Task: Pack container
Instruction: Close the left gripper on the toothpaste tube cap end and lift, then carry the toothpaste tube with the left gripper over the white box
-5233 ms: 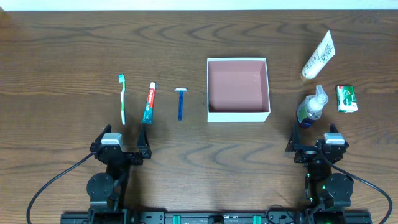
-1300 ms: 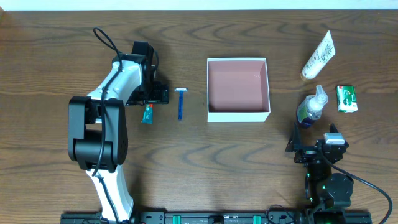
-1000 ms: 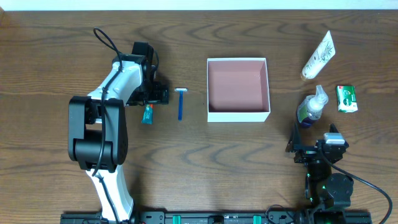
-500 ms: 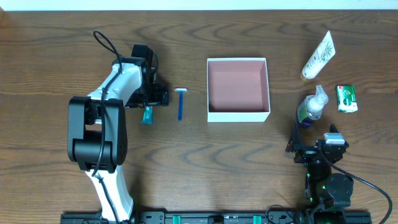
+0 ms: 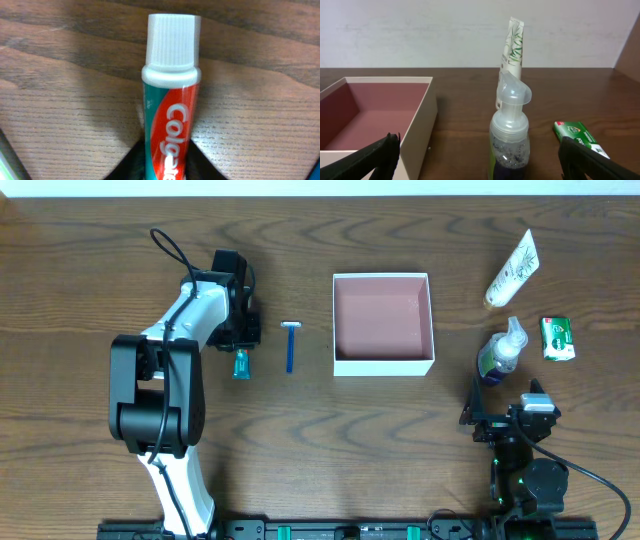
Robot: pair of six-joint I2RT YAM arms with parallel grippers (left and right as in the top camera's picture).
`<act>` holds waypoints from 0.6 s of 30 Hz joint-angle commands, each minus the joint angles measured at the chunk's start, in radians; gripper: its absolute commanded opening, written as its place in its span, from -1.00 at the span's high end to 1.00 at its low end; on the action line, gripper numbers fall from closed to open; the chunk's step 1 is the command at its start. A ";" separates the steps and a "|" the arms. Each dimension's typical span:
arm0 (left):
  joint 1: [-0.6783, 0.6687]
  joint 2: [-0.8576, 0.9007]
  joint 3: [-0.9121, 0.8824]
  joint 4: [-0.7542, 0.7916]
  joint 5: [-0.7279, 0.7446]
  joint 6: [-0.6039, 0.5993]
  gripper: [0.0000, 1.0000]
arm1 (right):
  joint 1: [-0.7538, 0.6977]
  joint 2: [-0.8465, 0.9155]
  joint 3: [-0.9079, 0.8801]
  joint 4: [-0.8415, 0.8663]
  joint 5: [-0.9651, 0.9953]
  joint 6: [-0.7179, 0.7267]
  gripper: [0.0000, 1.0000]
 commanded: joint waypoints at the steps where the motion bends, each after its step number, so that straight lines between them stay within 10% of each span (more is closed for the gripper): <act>1: 0.000 -0.002 0.014 -0.018 -0.016 -0.005 0.60 | 0.003 -0.006 -0.003 -0.003 -0.003 -0.015 -0.98; 18: -0.008 -0.309 0.035 -0.044 0.139 -0.020 0.80 | 0.003 -0.006 -0.003 -0.003 -0.003 -0.015 -0.99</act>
